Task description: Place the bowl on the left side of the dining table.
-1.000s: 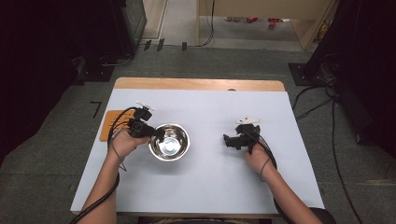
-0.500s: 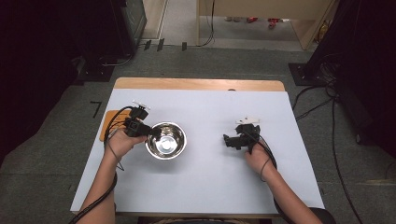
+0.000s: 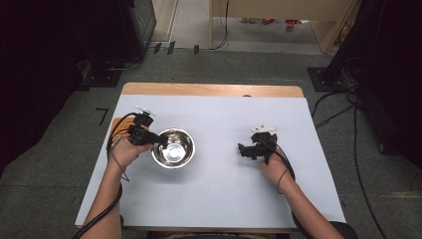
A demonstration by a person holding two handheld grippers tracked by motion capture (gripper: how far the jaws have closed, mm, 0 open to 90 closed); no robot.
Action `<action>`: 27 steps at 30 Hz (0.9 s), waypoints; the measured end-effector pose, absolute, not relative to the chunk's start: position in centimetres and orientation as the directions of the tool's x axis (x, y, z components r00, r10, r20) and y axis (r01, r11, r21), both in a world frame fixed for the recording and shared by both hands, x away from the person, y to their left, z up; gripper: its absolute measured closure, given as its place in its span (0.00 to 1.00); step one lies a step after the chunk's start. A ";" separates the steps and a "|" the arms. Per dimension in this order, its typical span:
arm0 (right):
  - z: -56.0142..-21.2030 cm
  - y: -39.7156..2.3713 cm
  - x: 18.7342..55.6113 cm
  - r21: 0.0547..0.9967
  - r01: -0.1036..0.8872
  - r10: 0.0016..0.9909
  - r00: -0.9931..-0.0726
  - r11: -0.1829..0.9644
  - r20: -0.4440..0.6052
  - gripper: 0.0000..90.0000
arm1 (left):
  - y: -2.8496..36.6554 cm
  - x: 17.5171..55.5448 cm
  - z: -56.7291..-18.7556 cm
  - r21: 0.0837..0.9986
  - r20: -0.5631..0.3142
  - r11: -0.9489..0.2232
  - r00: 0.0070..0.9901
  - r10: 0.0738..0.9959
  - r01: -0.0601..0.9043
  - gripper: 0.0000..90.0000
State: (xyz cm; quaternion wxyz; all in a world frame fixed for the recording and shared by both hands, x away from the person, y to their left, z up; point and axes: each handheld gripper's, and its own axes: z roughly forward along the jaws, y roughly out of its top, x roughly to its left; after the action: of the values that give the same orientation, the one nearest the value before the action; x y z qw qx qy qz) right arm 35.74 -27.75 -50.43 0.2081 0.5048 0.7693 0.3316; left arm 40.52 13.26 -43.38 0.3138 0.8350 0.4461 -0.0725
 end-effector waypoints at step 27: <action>-50.4 -27.7 35.7 0.720 0.639 0.915 -0.403 0.270 0.015 0.05 | 16.0 41.0 -43.6 0.457 -0.424 -0.318 0.518 0.743 0.831 0.96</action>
State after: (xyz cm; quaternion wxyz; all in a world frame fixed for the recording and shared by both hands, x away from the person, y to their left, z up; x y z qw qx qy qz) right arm 35.74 -27.74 -50.43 0.2080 0.5050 0.7692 0.3317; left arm 41.04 16.02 -43.61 0.3231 0.8090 0.4863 -0.0677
